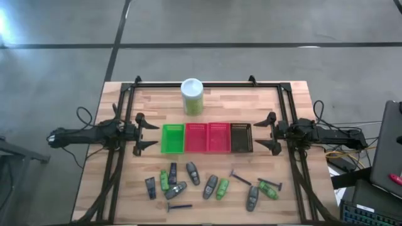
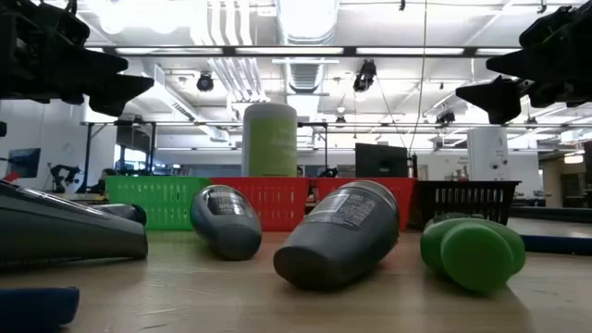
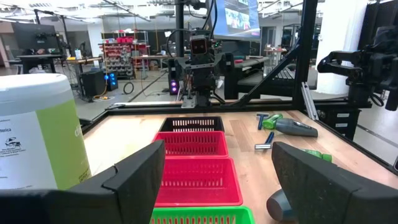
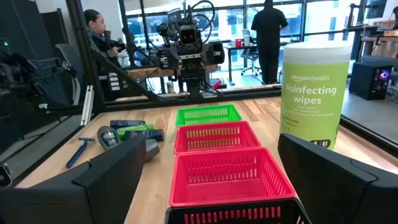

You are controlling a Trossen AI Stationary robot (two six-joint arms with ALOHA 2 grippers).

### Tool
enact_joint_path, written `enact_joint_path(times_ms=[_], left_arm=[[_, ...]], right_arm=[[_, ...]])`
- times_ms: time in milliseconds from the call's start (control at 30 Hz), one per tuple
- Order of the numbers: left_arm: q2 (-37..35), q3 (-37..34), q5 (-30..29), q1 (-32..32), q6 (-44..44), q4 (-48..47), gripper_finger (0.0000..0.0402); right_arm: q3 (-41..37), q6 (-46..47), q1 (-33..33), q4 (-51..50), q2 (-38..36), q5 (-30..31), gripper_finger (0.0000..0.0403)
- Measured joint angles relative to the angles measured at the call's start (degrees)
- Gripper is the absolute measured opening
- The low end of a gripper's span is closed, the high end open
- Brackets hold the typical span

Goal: Pick & Place Travel size toiletries

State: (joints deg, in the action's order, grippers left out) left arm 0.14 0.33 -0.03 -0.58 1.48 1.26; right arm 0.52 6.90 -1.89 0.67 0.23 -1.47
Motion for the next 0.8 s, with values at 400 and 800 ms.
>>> enact_joint_path(times_ms=[400, 800], left_arm=[[0.00, -0.01, -0.02, 0.00, -0.02, 0.00, 0.0300], [0.02, -0.01, 0.00, 0.02, 0.00, 0.00, 0.0300]], right_arm=[[0.02, 0.02, -0.02, 0.02, 0.00, 0.00, 0.0363], [0.01, -17.63, -0.02, 0.05, 0.00, 3.09, 0.0364]])
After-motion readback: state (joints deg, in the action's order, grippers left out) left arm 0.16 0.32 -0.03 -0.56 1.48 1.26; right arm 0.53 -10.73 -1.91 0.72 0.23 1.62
